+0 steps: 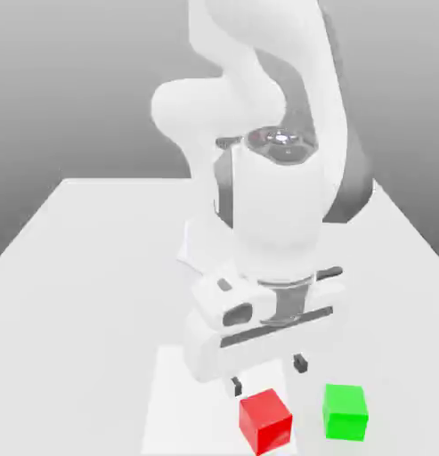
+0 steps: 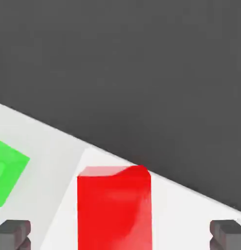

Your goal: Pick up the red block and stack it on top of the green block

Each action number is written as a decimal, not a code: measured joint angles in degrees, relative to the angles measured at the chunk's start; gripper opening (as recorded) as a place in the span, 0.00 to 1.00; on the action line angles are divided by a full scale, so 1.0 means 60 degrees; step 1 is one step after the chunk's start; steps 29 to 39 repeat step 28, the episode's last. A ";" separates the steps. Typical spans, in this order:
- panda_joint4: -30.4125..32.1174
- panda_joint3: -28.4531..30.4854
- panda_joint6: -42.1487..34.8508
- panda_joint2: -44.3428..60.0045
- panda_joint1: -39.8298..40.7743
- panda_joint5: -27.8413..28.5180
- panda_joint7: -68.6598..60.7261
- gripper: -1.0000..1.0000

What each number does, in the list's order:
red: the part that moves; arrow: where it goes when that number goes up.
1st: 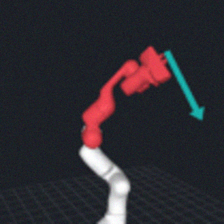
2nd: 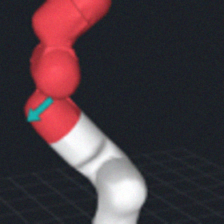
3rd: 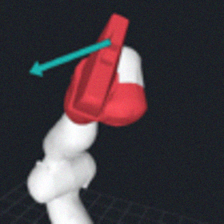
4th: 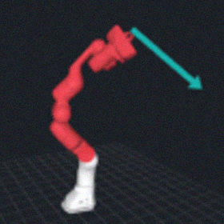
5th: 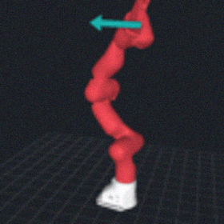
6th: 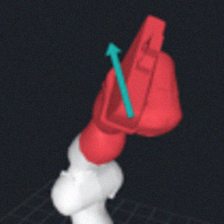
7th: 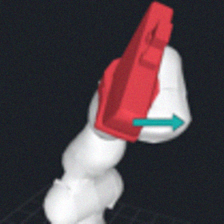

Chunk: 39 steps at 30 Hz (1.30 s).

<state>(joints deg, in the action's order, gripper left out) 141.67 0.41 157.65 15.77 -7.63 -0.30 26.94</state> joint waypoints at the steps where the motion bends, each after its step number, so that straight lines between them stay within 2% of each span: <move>1: -0.0046 -0.0005 0.0283 0.0346 0.0003 -0.0002 -0.0009 0.50; 2: -0.0096 -0.0011 0.0570 0.0692 0.0006 -0.0007 -0.0016 0.50; 3: -0.0133 -0.0016 0.0777 0.0940 0.0010 -0.0011 -0.0020 0.00; 10: -0.0134 -0.0024 0.0780 0.0954 0.0019 0.0005 -0.0007 0.00; 15: 0.0091 -0.0020 -0.0468 -0.0519 -0.0049 0.0009 0.0004 0.00; 20: 0.0091 -0.0917 -0.1360 -0.1401 -0.0992 0.0192 0.0408 0.00; 24: 0.0035 -0.0959 -0.0477 -0.0459 -0.1271 0.0513 0.0698 0.00; 25: 0.0020 -0.0905 -0.0162 -0.0132 -0.1325 0.0578 0.0746 1.00; 39: 0.0020 -0.0905 -0.0163 -0.0132 -0.1325 0.0578 0.0746 1.00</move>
